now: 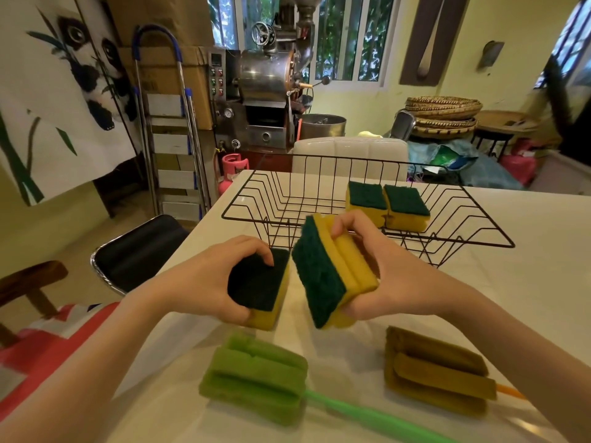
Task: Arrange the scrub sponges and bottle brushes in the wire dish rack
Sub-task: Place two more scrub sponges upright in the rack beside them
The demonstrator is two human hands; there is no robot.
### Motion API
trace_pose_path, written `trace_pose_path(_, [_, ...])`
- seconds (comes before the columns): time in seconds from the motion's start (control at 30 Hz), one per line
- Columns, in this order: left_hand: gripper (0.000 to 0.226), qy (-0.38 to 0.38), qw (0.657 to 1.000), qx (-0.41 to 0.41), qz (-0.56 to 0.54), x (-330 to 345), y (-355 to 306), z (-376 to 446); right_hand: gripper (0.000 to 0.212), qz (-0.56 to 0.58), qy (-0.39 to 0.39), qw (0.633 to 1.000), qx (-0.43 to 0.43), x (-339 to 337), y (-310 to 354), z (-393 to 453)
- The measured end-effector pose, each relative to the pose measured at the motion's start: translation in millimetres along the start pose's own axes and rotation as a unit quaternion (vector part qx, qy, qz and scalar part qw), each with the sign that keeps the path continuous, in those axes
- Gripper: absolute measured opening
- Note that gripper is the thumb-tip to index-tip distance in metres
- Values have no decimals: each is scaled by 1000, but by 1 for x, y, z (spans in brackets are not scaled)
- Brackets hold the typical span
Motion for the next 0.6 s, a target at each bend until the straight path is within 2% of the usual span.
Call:
trace_pose_path(0.1, [60, -2, 1000, -1, 6, 0, 0, -1, 68, 23, -3, 1000, 17, 8, -8, 5])
trace_pose_path(0.23, [59, -9, 1000, 5, 15, 1, 0, -2, 66, -100, -1, 993, 57, 7, -20, 7])
trace_pose_path(0.3, [59, -6, 1000, 5, 13, 0, 1, -2, 65, -175, 30, 980, 88, 2, -23, 6])
trace_pose_path(0.4, [59, 0, 1000, 6, 8, 1, 2, -2, 75, -276, 74, 948, 142, 0, -25, 4])
trace_pose_path(0.5, [59, 1, 1000, 9, 6, 2, 1, -1, 69, -332, 82, 925, 166, 1, -18, 4])
trace_pose_path(0.6, [58, -2, 1000, 13, 9, 3, -1, 0, 83, -363, 72, 908, 197, -4, -8, -1])
Point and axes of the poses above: each hand's wrist, its own z-axis towards the middle knuckle, its own x-axis out of the palm, y = z × x, the point moved 1 cm from there along z, towards the middle knuckle
